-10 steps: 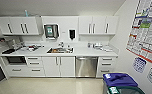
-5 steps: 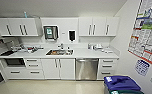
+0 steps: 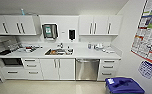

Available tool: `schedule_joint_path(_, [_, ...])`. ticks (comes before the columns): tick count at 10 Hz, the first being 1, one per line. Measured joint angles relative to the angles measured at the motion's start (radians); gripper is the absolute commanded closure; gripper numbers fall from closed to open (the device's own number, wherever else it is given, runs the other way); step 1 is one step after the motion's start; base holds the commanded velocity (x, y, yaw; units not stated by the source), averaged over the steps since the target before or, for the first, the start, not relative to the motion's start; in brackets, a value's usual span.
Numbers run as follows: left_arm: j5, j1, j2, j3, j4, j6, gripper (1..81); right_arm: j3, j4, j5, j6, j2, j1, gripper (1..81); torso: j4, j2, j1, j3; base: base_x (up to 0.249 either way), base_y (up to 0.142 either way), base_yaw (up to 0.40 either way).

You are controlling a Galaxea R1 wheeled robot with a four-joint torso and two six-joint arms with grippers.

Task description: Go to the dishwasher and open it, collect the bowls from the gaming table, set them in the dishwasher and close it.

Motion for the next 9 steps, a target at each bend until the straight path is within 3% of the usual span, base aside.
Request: schedule_joint_path(9, [0.001, 0.002, 0.004, 0.003, 0.000, 0.000, 1.0, -0.001, 0.000, -0.001, 0.000, -0.002, -0.003, 1.0, 0.000, 0.000, -0.001, 0.000, 0.134, 0.000, 0.000])
